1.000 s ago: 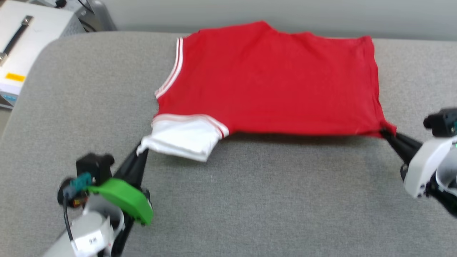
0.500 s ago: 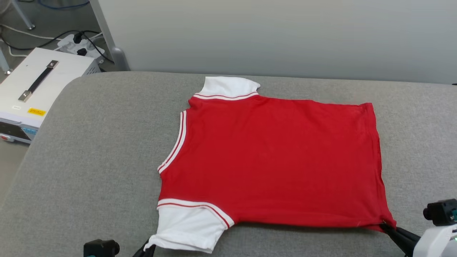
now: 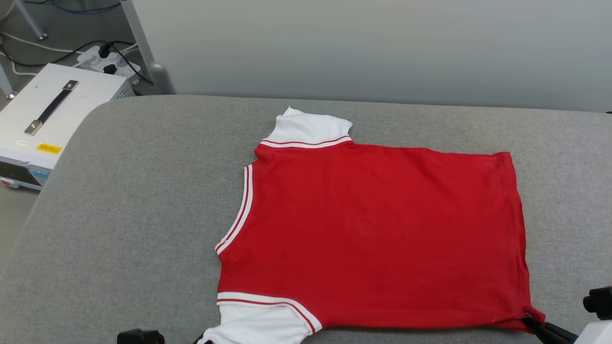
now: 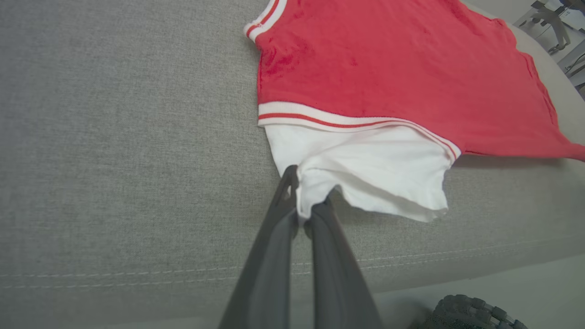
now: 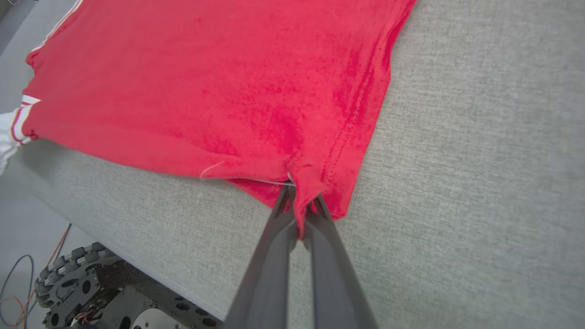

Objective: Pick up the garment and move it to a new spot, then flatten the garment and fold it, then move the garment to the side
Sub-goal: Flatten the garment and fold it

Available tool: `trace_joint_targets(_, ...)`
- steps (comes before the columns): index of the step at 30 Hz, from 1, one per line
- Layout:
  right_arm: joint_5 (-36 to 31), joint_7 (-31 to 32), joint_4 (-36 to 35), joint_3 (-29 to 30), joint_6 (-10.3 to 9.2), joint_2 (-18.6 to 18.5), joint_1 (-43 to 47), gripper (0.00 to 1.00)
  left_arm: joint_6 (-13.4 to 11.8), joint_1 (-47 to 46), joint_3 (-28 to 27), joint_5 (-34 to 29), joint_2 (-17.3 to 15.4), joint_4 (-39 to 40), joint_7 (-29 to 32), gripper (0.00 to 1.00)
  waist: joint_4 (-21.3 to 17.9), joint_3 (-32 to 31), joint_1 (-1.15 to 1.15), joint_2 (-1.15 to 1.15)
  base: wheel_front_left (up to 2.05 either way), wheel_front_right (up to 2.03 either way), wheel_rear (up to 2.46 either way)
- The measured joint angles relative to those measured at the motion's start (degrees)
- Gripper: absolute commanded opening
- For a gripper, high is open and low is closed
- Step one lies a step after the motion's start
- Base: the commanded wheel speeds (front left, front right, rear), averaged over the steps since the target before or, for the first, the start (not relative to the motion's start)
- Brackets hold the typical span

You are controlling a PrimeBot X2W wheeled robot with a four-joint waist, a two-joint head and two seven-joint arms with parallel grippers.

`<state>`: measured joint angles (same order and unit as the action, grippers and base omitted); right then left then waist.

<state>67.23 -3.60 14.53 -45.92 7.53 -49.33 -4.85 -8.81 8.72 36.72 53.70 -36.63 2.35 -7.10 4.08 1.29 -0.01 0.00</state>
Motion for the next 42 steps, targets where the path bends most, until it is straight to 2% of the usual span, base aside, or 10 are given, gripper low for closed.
trace_joint_targets(7,-2.8,2.9,-2.4,5.8,0.00,0.7,-1.4,0.00,3.1,-11.0,0.8,-5.1,0.6,-4.1,0.6,0.00,-0.5,2.0,0.00,0.00,0.00,0.00,0.00)
trace_joint_targets(12,-4.3,5.5,-4.3,9.9,0.00,1.1,-4.0,0.00,5.8,-20.9,0.1,-6.4,0.6,-7.0,2.5,0.00,-1.1,4.3,0.00,0.00,0.00,0.00,0.00)
trace_joint_targets(18,-6.0,9.4,-5.6,12.9,0.00,3.1,-8.6,0.00,10.3,-32.8,-0.1,-8.4,1.2,-13.3,4.8,0.00,-2.1,8.2,0.01,0.00,0.00,0.00,0.00)
trace_joint_targets(29,-9.4,15.0,-0.7,12.2,0.00,8.3,-20.8,0.00,15.2,-44.9,2.9,-9.3,5.4,-30.6,5.9,0.00,-4.8,15.7,0.01,0.00,0.00,0.00,0.00)
trace_joint_targets(35,-10.4,15.7,5.1,10.0,0.00,10.3,-25.7,0.00,15.9,-47.7,5.8,-9.1,7.9,-39.1,4.5,0.00,-5.7,18.8,0.01,0.00,0.00,0.00,0.00)
trace_joint_targets(40,-10.5,15.6,8.1,7.5,0.01,11.3,-27.3,0.00,16.1,-49.6,8.5,-7.8,8.8,-42.6,2.6,0.00,-5.7,19.3,0.01,0.00,0.00,0.00,0.00)
trace_joint_targets(41,-10.5,14.8,9.2,6.8,0.01,11.4,-27.5,0.15,16.1,-50.1,9.8,-7.2,9.3,-43.7,1.6,0.00,-5.6,19.0,0.01,0.00,0.00,0.00,0.00)
trace_joint_targets(42,-10.4,14.4,9.4,6.6,0.02,11.5,-27.5,0.36,16.1,-50.2,10.2,-7.0,9.5,-44.3,1.3,0.43,-5.5,18.8,0.01,0.00,0.00,0.00,0.00)
